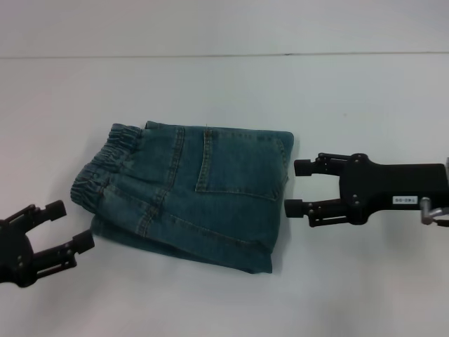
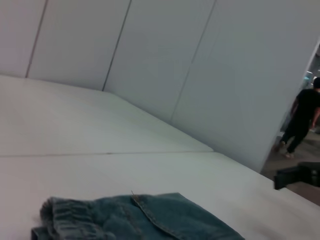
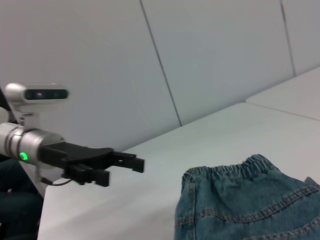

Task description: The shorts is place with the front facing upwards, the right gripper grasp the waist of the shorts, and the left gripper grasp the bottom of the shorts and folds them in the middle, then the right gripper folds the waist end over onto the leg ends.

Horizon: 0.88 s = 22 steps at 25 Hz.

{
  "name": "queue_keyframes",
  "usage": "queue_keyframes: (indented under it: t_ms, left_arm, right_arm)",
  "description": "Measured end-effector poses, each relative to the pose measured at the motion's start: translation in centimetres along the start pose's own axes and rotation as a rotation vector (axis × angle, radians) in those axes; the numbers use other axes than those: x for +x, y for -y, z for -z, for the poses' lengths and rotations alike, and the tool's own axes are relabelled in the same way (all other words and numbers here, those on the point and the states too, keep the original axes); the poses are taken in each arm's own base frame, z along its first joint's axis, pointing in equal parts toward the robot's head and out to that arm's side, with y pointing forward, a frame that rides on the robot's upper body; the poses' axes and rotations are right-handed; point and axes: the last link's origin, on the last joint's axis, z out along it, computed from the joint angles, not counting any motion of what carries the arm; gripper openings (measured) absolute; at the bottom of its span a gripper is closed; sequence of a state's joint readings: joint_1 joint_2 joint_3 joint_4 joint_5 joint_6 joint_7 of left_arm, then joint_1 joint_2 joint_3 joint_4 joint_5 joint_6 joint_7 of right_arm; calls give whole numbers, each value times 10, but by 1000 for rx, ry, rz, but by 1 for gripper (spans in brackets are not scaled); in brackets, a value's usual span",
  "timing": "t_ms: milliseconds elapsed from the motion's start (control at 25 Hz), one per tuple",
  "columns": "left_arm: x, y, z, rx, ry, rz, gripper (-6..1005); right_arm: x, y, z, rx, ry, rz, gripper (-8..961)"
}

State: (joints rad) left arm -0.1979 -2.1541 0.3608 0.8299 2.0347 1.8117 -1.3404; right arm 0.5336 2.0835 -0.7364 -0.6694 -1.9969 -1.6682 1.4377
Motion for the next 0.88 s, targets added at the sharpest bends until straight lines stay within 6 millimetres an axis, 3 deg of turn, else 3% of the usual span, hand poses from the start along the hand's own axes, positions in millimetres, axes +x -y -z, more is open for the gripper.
queue_keyframes:
  t_ms: [880]
  left_arm:
    - [-3, -4, -15, -45, -5, 19, 919]
  right_arm:
    - [14, 5, -7, 50, 13, -34, 937]
